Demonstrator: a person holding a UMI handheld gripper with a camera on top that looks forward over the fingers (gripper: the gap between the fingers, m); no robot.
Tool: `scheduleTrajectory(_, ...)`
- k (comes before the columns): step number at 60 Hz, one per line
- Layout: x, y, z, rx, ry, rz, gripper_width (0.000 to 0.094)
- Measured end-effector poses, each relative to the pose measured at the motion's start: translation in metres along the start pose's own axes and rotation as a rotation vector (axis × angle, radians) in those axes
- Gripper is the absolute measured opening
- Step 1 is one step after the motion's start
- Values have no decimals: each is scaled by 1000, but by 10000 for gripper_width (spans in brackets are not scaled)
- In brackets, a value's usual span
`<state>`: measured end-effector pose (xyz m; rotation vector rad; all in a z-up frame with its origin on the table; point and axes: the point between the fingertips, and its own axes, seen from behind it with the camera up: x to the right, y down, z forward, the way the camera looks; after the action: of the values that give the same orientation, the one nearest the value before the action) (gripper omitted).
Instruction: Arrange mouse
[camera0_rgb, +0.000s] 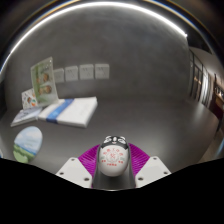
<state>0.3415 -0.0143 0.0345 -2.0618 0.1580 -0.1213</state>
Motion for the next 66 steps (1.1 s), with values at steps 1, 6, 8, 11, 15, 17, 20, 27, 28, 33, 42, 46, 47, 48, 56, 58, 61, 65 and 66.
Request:
scheduleTrajectory(1,-9,-10,-7,23,1,0,426)
scheduleTrajectory(6,-84,-62,-45,140,-56,-22,425)
scheduleTrajectory(8,-119,-78,-57,178,-84,-26,424)
scheduleTrajectory(11,-178,-96,-71,204,-136,-38,423)
scheduleTrajectory(15,-250,-89,-74,191,-183,-54,422)
scheduleTrajectory(17,-281,-80,-71,170,-202,-63,422)
scheduleTrajectory(20,-322,-59,-59,128,-226,-81,423)
scheduleTrajectory(27,-371,-9,-30,9,-236,-117,423)
scheduleTrajectory(28,-374,-4,-26,-4,-235,-115,425)
scheduleTrajectory(33,-382,16,-12,-55,-228,-131,425)
scheduleTrajectory(42,-387,39,3,-106,-247,-141,489)
scheduleTrajectory(46,-386,39,3,-119,-255,-128,561)
scheduleTrajectory(47,-385,40,3,-124,-255,-123,576)
scheduleTrajectory(48,-383,40,2,-131,-254,-116,619)
scheduleTrajectory(56,-370,45,-25,-156,-265,-91,878)
scheduleTrajectory(58,-366,46,-36,-157,-268,-84,839)
scheduleTrajectory(61,-359,48,-54,-154,-282,-68,841)
scheduleTrajectory(65,-349,53,-82,-148,-306,-48,843)
scheduleTrajectory(66,-345,55,-88,-148,-308,-43,843)
